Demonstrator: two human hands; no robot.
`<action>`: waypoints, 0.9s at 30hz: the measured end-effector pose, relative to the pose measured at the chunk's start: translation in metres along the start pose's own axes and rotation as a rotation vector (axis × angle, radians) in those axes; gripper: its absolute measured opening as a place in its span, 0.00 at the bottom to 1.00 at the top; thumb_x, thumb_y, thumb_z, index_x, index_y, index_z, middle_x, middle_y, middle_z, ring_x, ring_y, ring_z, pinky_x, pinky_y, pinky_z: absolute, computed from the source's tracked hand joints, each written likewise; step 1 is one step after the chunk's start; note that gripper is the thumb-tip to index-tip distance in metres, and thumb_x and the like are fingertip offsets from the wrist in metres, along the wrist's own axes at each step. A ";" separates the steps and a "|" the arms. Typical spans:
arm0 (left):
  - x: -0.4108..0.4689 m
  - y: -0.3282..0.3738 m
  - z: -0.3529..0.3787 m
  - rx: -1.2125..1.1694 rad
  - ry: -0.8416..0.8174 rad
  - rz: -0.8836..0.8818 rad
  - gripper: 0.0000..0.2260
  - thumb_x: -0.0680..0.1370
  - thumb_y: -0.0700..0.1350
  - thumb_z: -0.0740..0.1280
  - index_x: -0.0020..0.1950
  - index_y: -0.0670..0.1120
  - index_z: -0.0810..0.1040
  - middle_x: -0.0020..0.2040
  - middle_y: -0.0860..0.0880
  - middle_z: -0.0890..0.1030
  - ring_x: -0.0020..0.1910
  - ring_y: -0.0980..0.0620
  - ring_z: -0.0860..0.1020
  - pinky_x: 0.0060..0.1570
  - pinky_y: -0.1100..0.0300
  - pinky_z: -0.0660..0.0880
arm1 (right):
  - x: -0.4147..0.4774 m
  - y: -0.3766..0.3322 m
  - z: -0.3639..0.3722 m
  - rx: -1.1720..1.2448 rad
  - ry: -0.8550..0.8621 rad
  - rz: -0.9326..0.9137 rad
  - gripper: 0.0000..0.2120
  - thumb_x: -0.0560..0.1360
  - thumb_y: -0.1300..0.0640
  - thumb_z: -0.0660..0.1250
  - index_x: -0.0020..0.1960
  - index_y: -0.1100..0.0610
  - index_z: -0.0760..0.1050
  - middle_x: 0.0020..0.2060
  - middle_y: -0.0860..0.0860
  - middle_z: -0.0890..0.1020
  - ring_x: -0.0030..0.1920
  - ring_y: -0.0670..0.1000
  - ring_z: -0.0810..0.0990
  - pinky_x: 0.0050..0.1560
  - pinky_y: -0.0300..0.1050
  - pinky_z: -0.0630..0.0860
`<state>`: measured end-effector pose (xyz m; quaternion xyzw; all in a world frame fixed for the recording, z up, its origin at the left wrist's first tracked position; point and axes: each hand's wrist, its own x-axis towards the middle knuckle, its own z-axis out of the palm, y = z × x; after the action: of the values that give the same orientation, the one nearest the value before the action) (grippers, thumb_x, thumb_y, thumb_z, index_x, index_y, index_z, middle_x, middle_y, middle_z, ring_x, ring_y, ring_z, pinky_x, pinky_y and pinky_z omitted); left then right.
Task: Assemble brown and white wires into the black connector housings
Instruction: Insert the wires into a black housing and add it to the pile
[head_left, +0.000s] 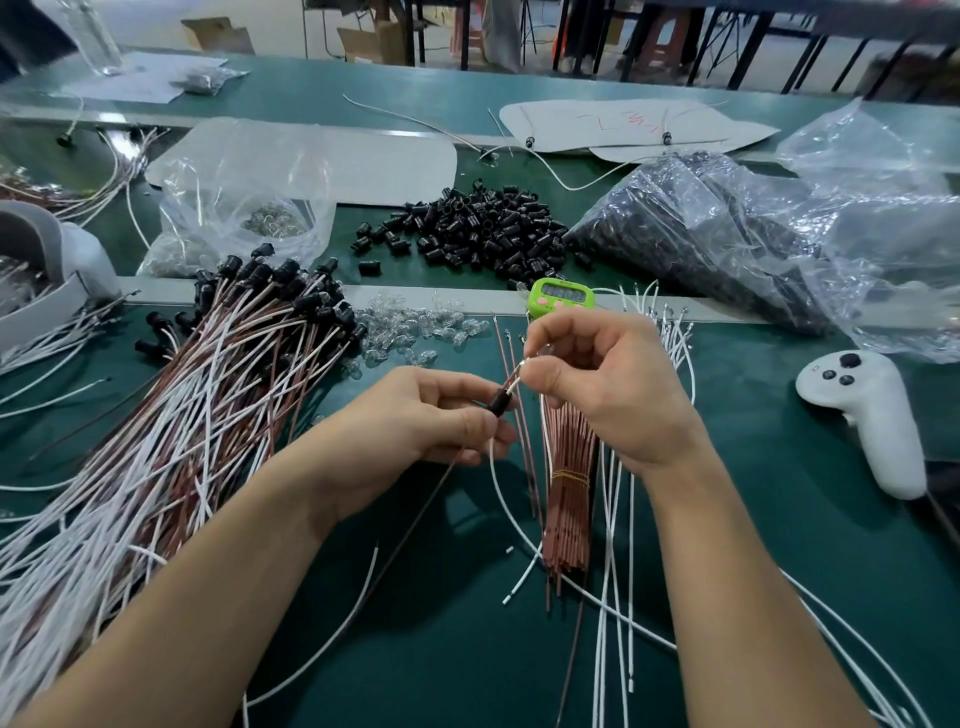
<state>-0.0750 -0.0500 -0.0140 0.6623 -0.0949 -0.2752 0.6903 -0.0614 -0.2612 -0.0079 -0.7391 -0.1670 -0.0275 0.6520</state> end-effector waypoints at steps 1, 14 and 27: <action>0.001 0.000 0.000 -0.043 0.014 -0.019 0.09 0.74 0.40 0.75 0.53 0.44 0.83 0.48 0.42 0.87 0.45 0.50 0.85 0.45 0.62 0.81 | 0.000 0.000 0.000 0.006 0.017 -0.002 0.06 0.69 0.65 0.76 0.41 0.55 0.82 0.31 0.48 0.82 0.29 0.47 0.78 0.32 0.41 0.76; 0.001 0.008 0.004 -0.268 0.069 0.047 0.08 0.73 0.42 0.69 0.51 0.44 0.78 0.35 0.47 0.78 0.27 0.55 0.72 0.27 0.67 0.71 | 0.009 -0.015 0.014 0.005 -0.019 0.010 0.06 0.71 0.69 0.77 0.42 0.62 0.82 0.30 0.49 0.82 0.28 0.49 0.77 0.32 0.40 0.75; 0.004 0.010 0.006 -0.148 0.328 0.129 0.07 0.65 0.41 0.71 0.37 0.52 0.86 0.29 0.46 0.76 0.25 0.55 0.60 0.25 0.66 0.55 | -0.005 -0.009 0.019 0.276 0.031 0.153 0.06 0.70 0.64 0.75 0.45 0.57 0.87 0.36 0.58 0.86 0.33 0.53 0.84 0.34 0.39 0.78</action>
<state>-0.0725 -0.0573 -0.0049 0.6384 -0.0029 -0.1250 0.7595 -0.0720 -0.2427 -0.0029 -0.6526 -0.1021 0.0340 0.7500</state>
